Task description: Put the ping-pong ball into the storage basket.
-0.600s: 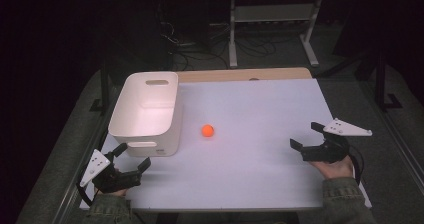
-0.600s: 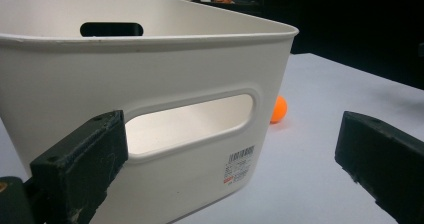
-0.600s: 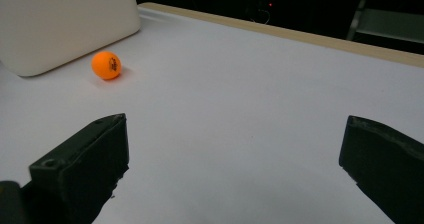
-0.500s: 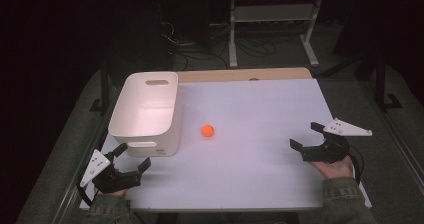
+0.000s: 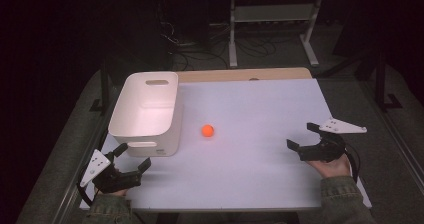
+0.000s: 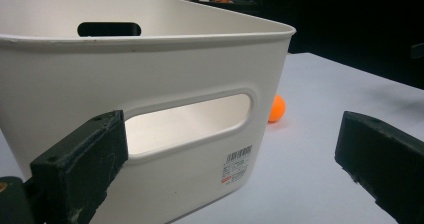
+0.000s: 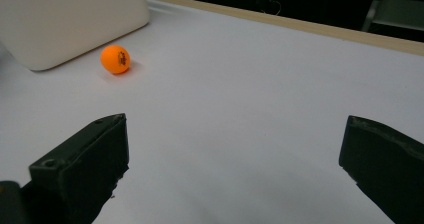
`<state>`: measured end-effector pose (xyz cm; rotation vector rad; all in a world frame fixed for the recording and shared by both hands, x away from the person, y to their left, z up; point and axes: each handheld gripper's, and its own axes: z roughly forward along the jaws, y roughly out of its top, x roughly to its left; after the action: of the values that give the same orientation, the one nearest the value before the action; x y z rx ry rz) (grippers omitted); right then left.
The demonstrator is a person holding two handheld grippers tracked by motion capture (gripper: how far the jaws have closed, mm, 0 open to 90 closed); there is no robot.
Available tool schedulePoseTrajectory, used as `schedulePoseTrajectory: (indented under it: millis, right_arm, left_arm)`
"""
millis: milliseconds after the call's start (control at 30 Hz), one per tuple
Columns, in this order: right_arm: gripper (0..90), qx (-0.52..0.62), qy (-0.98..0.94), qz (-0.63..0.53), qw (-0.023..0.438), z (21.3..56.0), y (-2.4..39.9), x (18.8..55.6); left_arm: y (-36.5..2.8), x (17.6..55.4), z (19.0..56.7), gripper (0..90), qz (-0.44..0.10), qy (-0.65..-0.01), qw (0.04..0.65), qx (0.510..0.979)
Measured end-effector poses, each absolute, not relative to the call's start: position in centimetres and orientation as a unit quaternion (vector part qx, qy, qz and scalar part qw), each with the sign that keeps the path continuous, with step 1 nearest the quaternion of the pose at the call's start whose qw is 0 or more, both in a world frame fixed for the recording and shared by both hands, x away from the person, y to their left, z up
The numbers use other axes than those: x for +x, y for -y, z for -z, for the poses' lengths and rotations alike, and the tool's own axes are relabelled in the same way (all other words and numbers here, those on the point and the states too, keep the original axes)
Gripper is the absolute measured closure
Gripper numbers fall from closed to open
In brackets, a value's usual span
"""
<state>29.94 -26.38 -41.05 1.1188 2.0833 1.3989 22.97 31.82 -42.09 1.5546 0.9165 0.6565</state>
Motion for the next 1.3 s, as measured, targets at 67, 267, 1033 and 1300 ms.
schedulePoseTrajectory:
  millis: [67, 267, 1033, 1300]
  right_arm:
    - [0.0, 0.396, -0.746, -0.498, 0.195, 41.0, 26.2, 30.0]
    - [0.0, 0.397, -0.757, -0.488, 0.177, 40.9, 25.8, 30.5]
    - [0.0, 0.371, -0.789, -0.463, 0.160, 38.8, 24.0, 32.4]
    - [0.0, 0.357, -0.799, -0.459, 0.154, 37.9, 23.2, 33.2]
  left_arm:
    - [-31.8, 23.0, 42.1, 0.0, -0.280, -0.391, 0.573, 0.664]
    - [-31.8, 22.9, 42.1, 0.0, -0.282, -0.391, 0.572, 0.663]
    - [-31.8, 22.9, 42.1, 0.0, -0.282, -0.390, 0.573, 0.664]
    - [-31.8, 22.9, 42.1, 0.0, -0.281, -0.390, 0.573, 0.664]
